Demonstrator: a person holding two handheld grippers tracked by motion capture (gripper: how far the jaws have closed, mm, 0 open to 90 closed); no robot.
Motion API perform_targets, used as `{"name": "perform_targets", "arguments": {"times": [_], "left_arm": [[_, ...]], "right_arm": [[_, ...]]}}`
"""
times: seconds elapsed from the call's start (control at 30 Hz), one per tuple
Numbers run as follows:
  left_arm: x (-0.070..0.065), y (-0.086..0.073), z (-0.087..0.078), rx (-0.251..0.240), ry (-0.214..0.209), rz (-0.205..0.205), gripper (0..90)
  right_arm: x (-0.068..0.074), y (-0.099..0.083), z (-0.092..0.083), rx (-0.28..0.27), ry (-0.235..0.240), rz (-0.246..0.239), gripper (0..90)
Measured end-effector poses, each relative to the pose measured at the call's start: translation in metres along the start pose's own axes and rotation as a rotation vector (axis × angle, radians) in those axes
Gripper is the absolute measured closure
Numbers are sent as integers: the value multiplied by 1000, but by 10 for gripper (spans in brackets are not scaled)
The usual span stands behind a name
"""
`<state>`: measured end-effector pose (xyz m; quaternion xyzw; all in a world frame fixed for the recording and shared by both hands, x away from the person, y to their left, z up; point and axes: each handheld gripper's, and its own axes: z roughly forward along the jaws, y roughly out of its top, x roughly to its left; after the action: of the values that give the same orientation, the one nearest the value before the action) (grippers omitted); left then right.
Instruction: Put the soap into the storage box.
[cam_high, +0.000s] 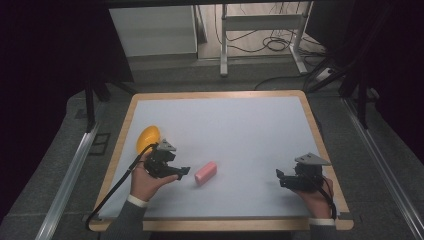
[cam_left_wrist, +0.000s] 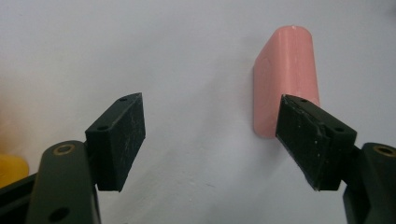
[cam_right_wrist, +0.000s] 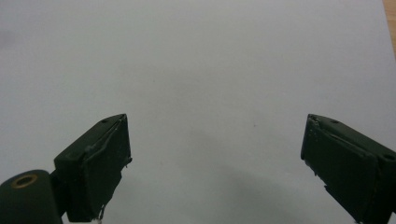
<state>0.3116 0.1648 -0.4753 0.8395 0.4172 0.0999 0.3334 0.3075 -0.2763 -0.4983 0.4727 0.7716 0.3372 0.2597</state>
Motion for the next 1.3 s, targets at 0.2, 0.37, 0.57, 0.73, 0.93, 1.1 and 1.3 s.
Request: {"name": "perform_targets", "arguments": {"times": [0.2,0.37,0.57,0.73,0.93,1.1,1.3], "left_arm": [[-9,6,3,14,14,34,248],[-17,11,10,28,3,58,248],[-25,16,16,46,-12,80,246],[-30,20,20,61,-20,89,244],[-34,23,23,75,-22,96,242],[-36,25,29,83,-30,93,242],[-38,24,36,106,-40,90,239]], "right_arm": [[0,0,0,-1,-1,-1,80],[0,0,-1,-5,-1,1,80],[0,1,-3,-13,-5,0,80],[0,1,-3,-13,-3,1,80],[0,1,-2,-13,-2,0,80],[0,1,-3,-15,-5,-2,80],[0,1,-2,-14,-3,-3,80]]}}
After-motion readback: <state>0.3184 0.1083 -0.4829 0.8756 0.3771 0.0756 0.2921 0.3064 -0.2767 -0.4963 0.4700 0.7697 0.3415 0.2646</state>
